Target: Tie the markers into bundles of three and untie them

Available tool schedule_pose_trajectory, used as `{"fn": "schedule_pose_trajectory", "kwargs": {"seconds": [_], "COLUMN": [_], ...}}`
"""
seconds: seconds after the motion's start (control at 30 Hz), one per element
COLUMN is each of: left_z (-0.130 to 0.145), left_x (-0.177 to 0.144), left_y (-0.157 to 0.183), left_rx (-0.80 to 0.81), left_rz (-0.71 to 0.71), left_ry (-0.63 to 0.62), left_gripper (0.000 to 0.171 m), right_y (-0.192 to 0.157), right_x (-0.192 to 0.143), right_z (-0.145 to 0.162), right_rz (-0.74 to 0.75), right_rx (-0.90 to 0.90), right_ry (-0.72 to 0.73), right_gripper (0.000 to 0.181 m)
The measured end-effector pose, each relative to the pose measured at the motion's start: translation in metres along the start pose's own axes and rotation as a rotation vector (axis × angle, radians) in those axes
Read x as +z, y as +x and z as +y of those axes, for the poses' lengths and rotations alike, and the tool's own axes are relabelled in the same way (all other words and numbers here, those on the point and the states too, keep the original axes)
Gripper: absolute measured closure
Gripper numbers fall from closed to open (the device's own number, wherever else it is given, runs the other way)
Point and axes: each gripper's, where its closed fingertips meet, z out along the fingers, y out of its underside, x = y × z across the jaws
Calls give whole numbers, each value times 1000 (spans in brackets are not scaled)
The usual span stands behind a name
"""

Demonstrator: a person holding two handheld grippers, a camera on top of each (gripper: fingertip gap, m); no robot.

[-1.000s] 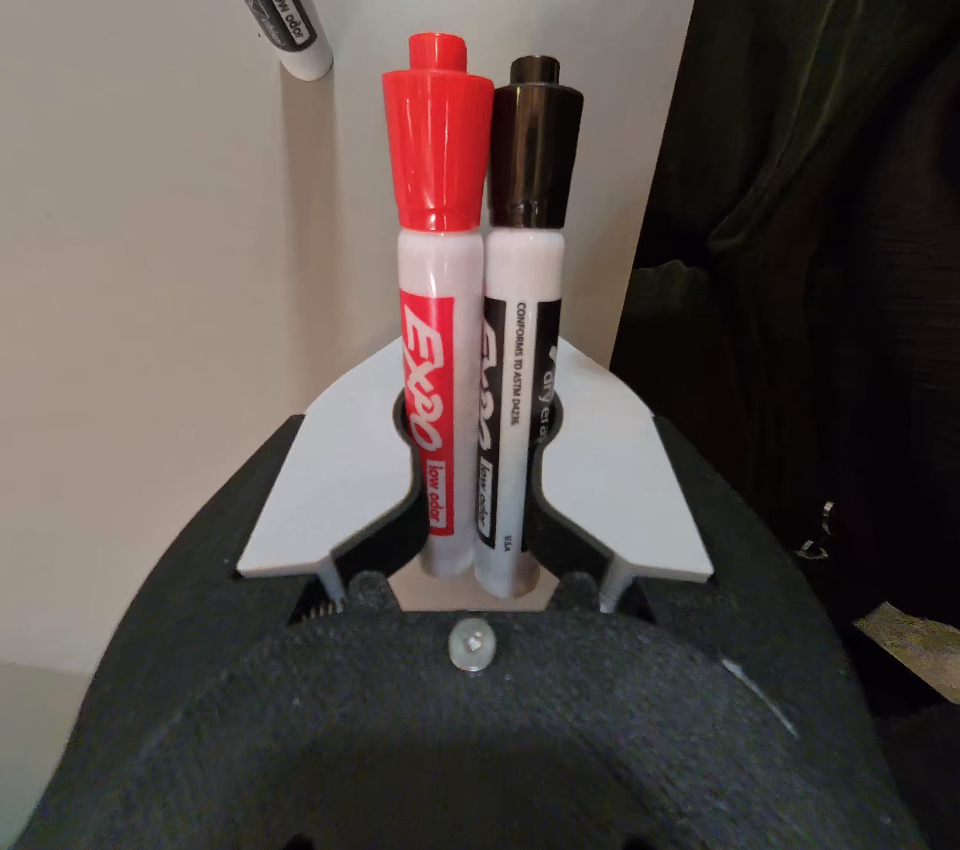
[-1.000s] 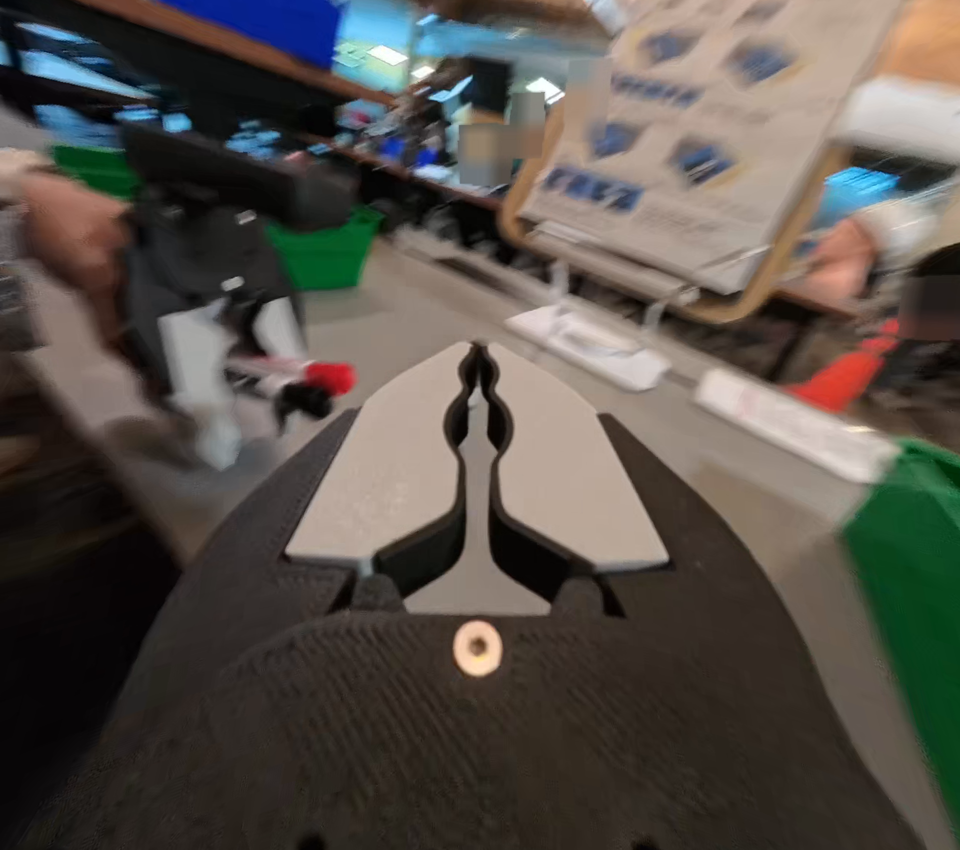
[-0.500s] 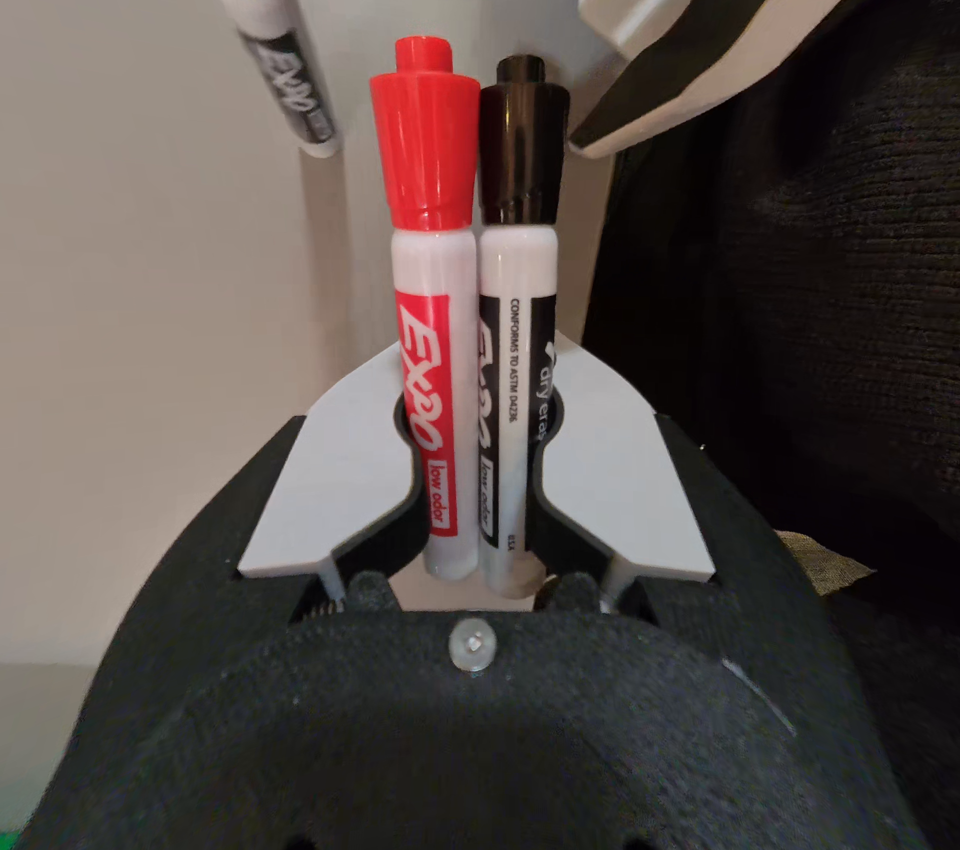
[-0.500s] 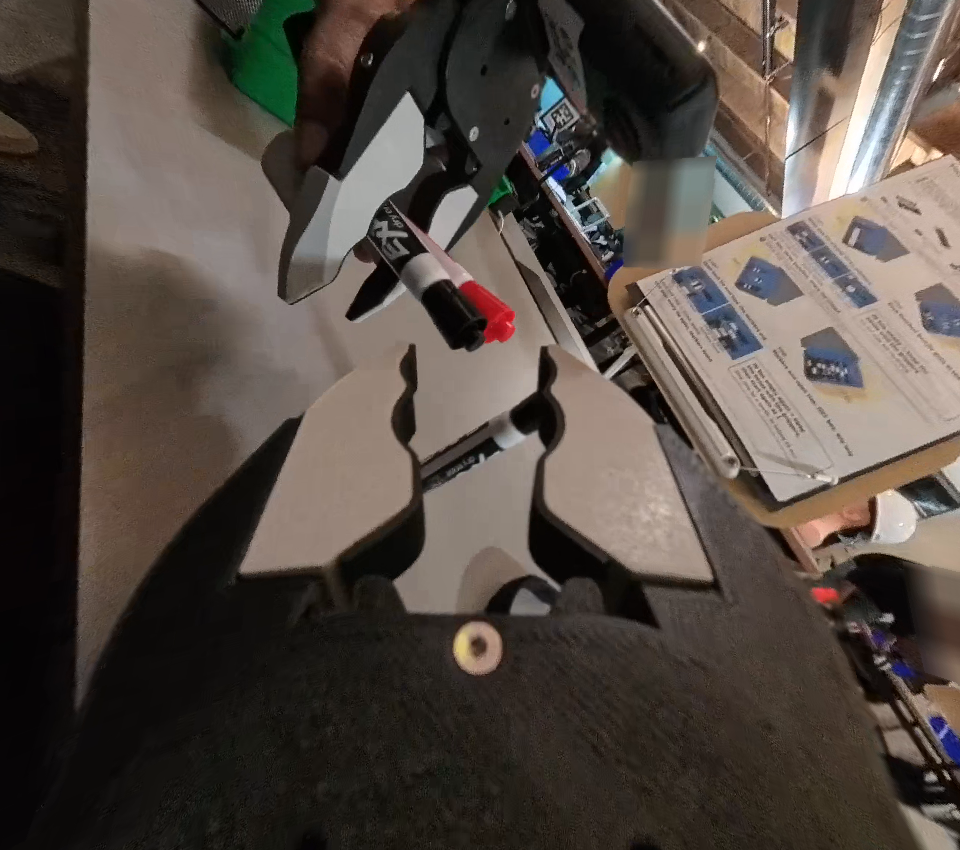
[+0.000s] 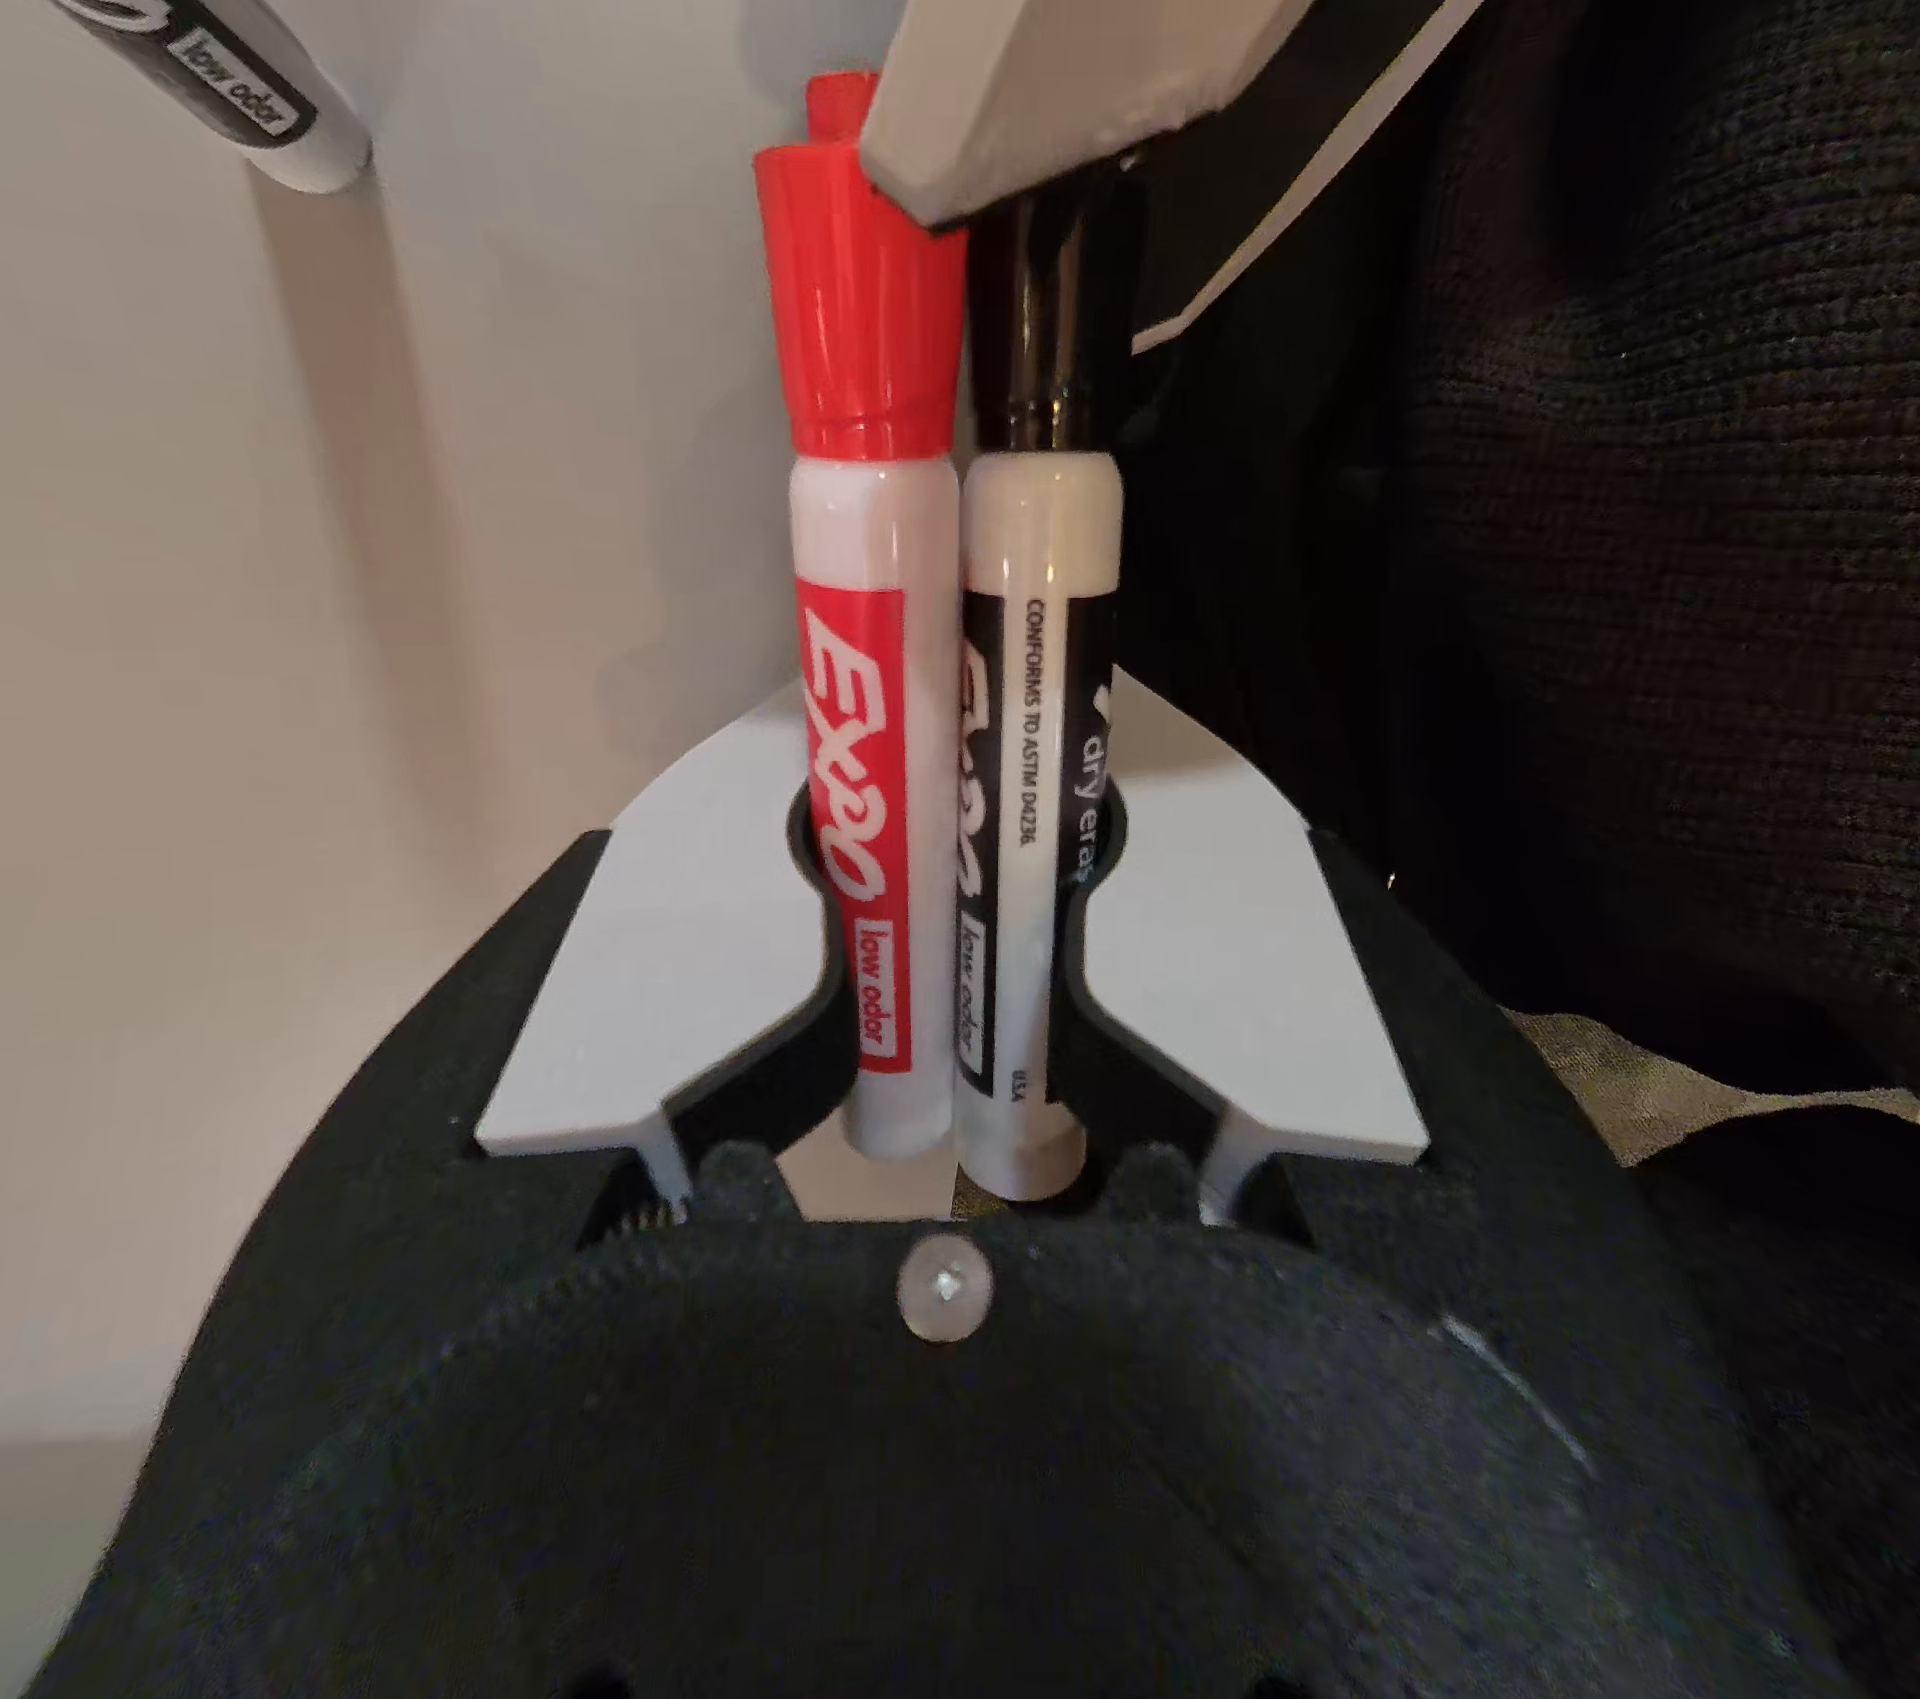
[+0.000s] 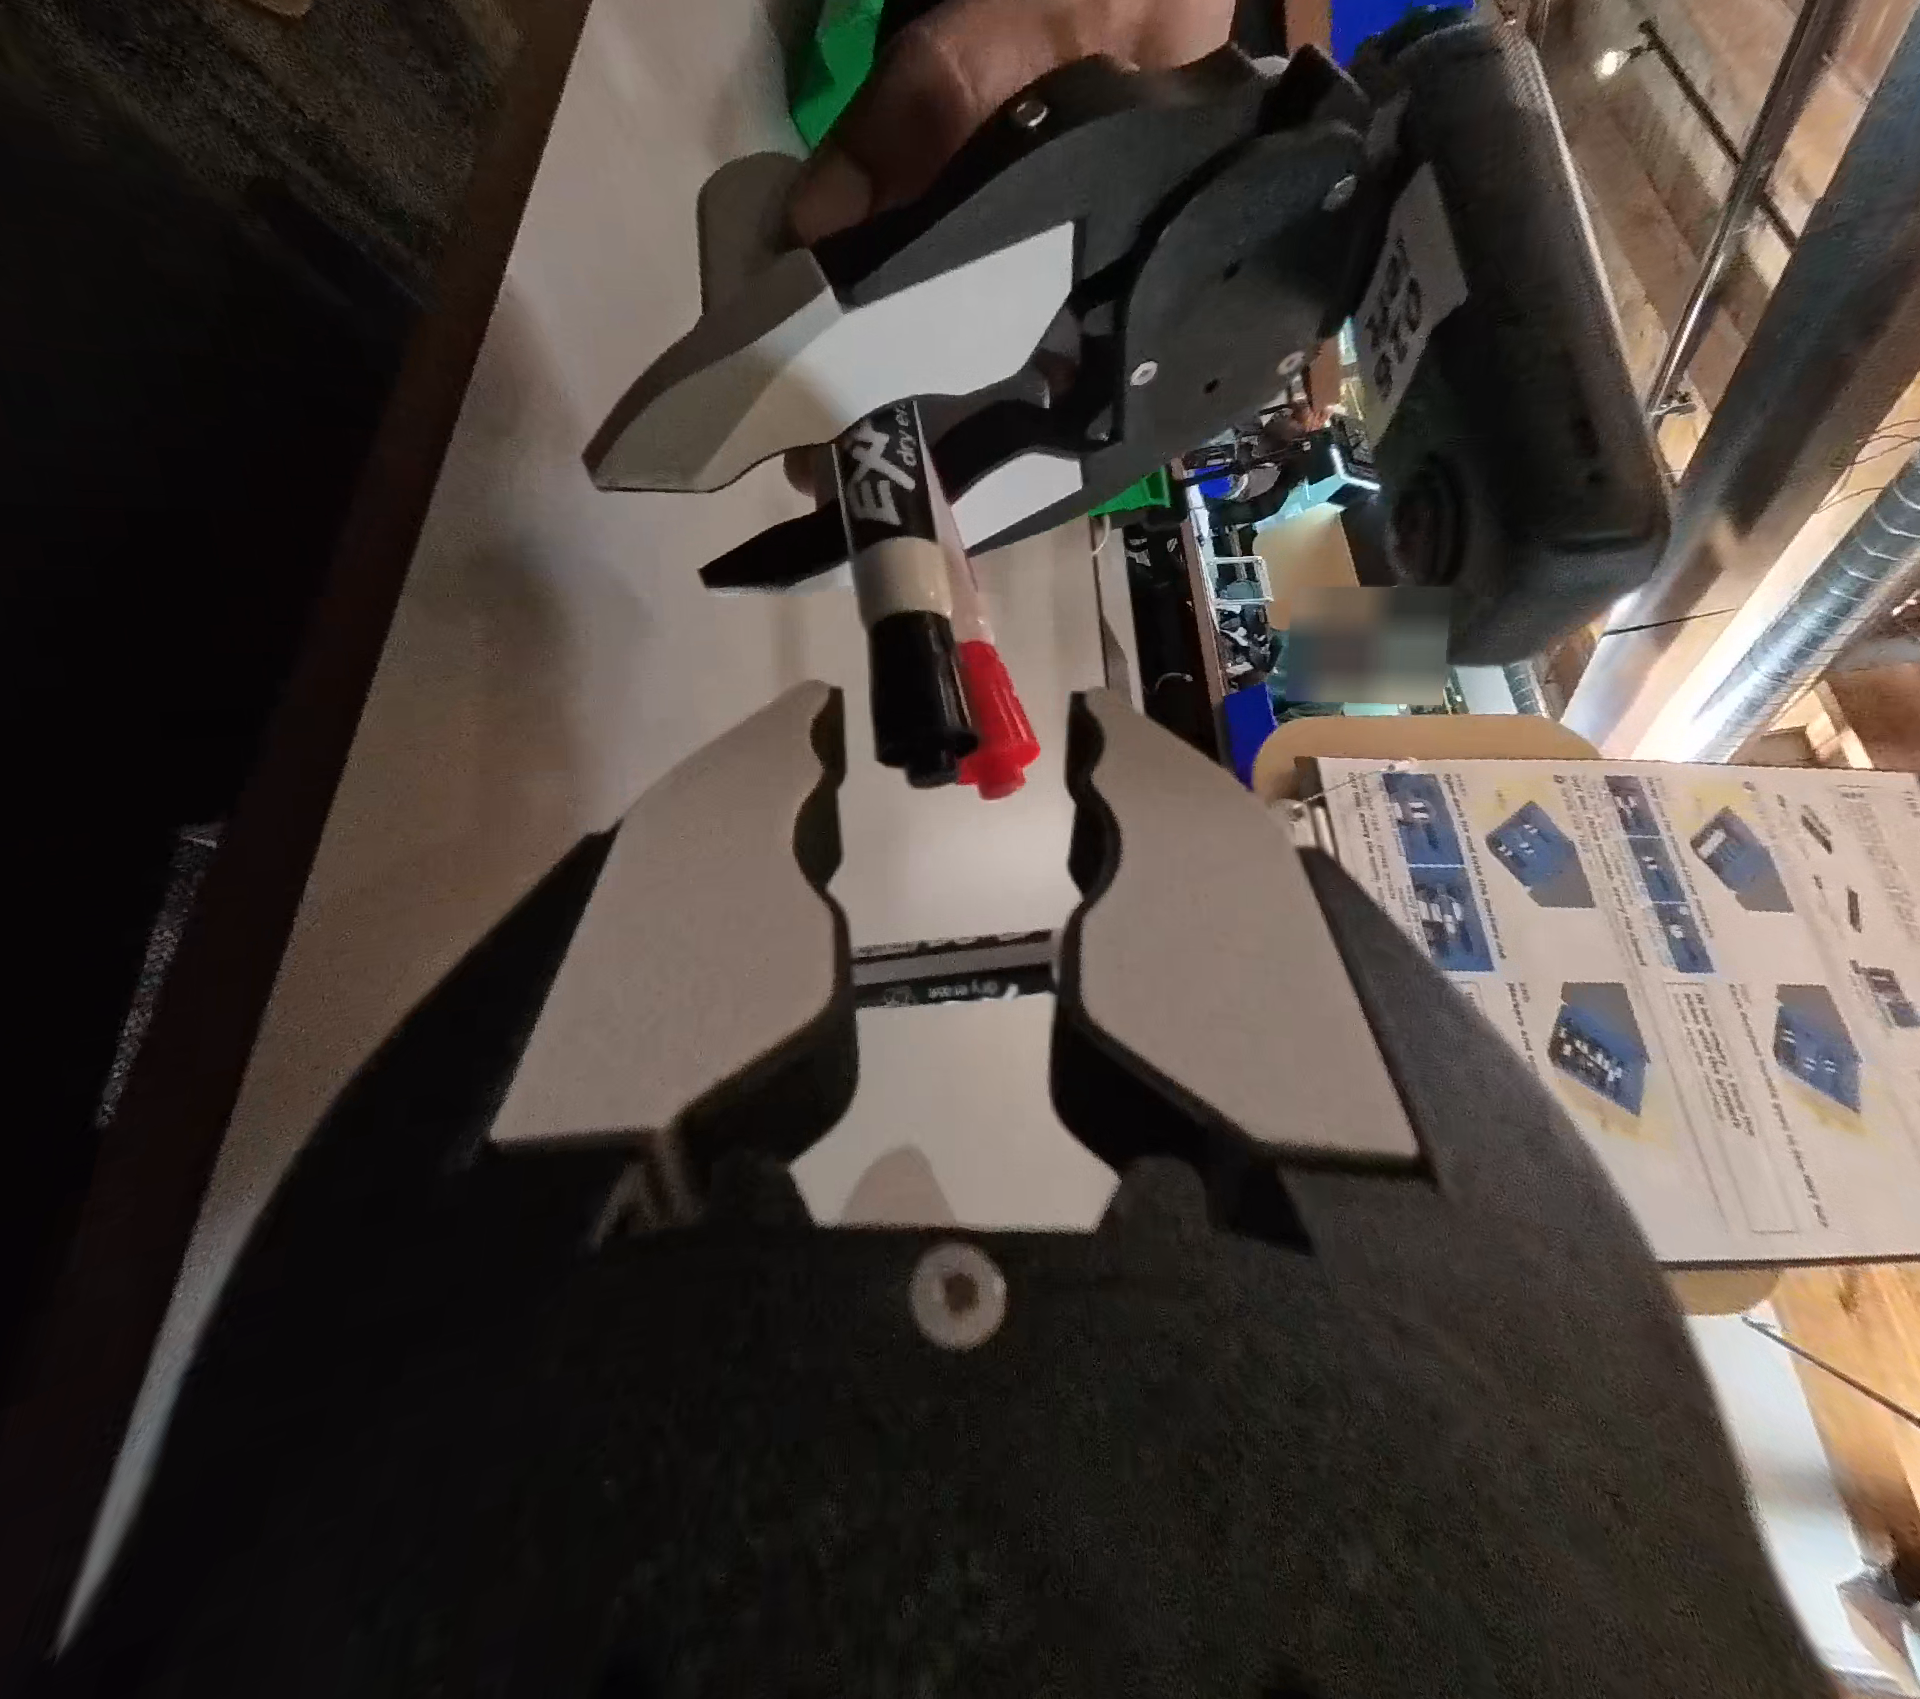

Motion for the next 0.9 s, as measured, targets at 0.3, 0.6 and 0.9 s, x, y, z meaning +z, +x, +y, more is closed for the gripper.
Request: {"fn": "schedule_pose_trajectory", "kwargs": {"seconds": [0.3, 0.6, 0.9], "left_z": [2, 3, 1], "left_x": [12, 12, 6], "left_y": [-2, -5, -6], "left_rx": [2, 1, 7], "left_rz": [-2, -26, -52], "left_ry": [-54, -63, -51], "left_gripper": [128, 127, 128], "right_y": [-7, -6, 0], "right_x": [2, 2, 0], "right_z": [7, 10, 6], "right_rz": [-79, -92, -23], "right_rx": [-4, -37, -127], "right_ry": [-36, -69, -69], "right_gripper": [152, 154, 156]}}
